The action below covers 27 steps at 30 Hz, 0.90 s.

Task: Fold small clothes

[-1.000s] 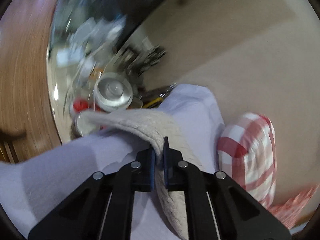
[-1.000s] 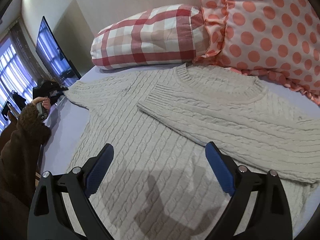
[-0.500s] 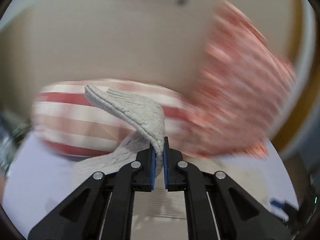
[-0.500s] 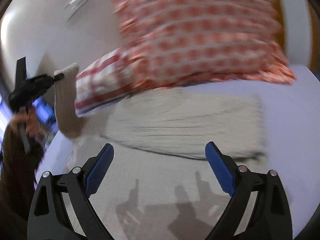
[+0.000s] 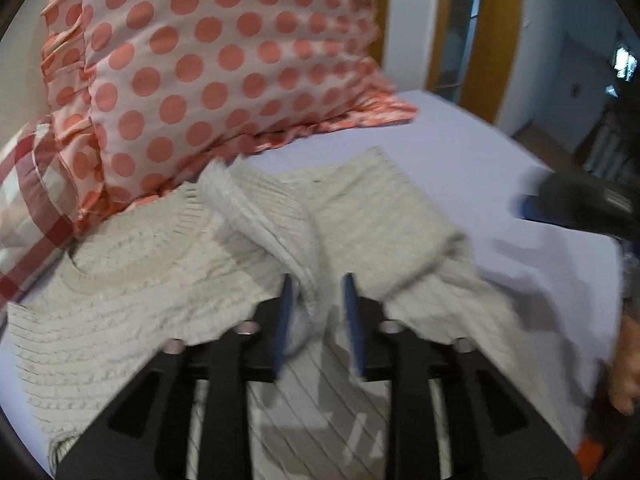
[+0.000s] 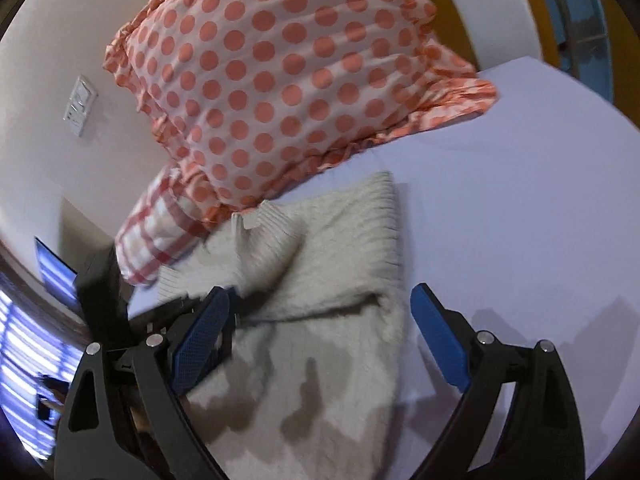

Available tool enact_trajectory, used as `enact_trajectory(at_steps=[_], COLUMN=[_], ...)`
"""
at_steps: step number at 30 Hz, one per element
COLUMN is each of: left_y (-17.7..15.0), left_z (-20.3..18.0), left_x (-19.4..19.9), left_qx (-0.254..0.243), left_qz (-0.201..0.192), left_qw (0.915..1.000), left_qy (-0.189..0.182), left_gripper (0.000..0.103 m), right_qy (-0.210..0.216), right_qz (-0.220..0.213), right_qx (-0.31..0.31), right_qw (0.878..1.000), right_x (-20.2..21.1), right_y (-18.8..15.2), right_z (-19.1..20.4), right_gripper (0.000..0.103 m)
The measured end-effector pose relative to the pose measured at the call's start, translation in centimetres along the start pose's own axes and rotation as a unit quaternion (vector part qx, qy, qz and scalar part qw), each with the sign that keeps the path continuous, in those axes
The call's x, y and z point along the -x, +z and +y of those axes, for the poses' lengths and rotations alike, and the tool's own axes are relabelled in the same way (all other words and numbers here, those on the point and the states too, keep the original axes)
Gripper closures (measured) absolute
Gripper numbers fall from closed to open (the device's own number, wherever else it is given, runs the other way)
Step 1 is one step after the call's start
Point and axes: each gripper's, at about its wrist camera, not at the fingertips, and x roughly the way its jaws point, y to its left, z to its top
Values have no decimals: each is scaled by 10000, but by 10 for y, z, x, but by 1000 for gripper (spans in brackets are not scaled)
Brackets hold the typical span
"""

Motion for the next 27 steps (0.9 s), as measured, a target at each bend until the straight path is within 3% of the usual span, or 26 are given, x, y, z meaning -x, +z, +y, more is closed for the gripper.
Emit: enact_trajectory(at_steps=[2,4,8,11,14,15,16,18,21,23,25,26,27], left_y=[-9,-19,-49,-73,-92,-99,-105,-110,-121,-130,-139,-149,-157], left_z=[4,16,70,110,146,157,166,179,192,196,195,193,193], left_x=[24,47,92,111,125,131,135,144,156,166,176,186,193], left_qx=[94,234,832,1222,1621,1763,1888,2025,2170,2238,2216,2160,2126], left_qz=[-113,-221,-302,-245,-182,-188,-218,-298,-417,-427,-452,-449,-431], left_qw=[9992,9983,9960,9904,9825,9795,9764,9727,9674,9660,9670,9680,9691], left_qy=[-373,-477,81,605,899,958,1022,1095,1240,1221,1170,1197,1175], left_gripper=[44,40,36,36,36,36,36,36,36,36,36,36,34], right_qy=[157,298,-77,-176,-462,-550,-617,-742,-815,-1013,-1112,-1081,-939], right_qz=[146,373,617,746,735,742,742,733,505,463,551,578,557], right_qx=[-40,-51,396,313,237,217,217,333,364,549,689,794,907], right_qw=[9998,9988,9973,9966,9959,9955,9951,9940,9947,9923,9899,9893,9899], right_x=[-12,-28,-54,-71,-79,-82,-86,-92,-93,-87,-78,-67,-52], right_y=[6,9,6,6,7,7,8,10,18,18,11,3,-8], right_z=[4,11,33,35,28,25,22,21,21,25,29,32,35], right_gripper=[9,11,14,19,32,41,60,82,86,83,59,27,8])
